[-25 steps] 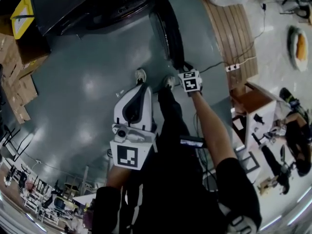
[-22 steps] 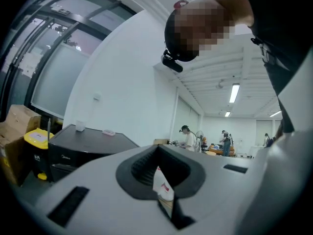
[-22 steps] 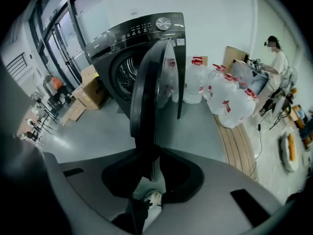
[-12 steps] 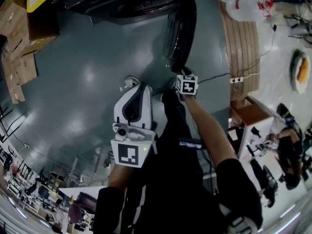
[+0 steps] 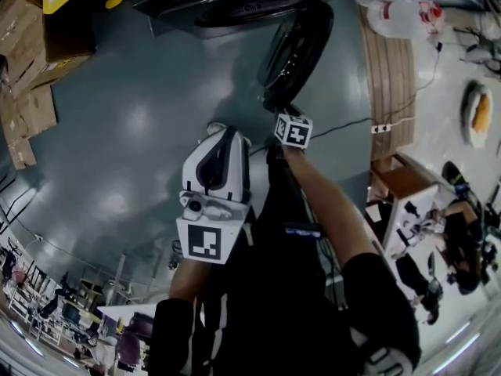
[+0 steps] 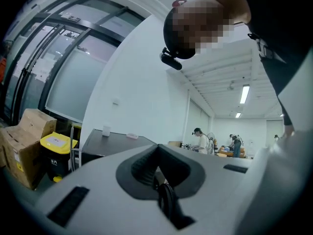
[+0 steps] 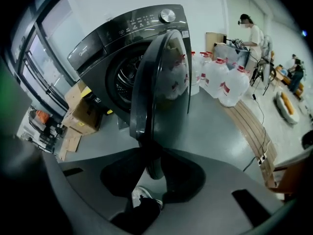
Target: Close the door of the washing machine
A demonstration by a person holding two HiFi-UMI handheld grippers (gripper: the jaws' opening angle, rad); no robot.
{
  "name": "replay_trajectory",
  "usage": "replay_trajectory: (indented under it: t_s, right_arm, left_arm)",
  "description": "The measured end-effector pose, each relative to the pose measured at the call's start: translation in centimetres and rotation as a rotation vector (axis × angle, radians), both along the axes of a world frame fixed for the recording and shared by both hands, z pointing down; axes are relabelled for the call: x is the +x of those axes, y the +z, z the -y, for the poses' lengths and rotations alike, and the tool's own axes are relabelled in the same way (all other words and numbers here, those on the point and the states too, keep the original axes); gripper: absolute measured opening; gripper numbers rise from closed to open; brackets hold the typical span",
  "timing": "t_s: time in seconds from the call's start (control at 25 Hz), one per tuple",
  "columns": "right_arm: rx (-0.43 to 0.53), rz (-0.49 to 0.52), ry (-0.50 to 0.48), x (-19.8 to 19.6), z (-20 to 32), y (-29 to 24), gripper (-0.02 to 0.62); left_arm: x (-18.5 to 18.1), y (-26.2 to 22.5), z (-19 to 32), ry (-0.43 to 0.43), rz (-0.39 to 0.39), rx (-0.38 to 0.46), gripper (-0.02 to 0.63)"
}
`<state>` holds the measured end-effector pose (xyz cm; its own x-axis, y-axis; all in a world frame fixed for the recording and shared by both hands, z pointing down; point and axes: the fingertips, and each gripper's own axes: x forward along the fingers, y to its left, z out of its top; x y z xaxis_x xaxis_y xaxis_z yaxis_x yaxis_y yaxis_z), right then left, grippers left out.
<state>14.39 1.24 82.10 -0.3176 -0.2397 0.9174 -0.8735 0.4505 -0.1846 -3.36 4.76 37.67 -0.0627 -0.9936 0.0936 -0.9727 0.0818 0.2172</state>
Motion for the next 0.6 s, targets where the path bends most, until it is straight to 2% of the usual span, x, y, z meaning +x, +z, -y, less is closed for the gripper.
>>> replay_trajectory:
  t_s: [0.6]
  right_arm:
    - [-0.039, 0.046, 0.154, -8.8, -0.3, 0.2, 0.104]
  left_arm:
    - [-8.3, 0.3, -1.4, 0.007, -0.026, 0.016, 0.003]
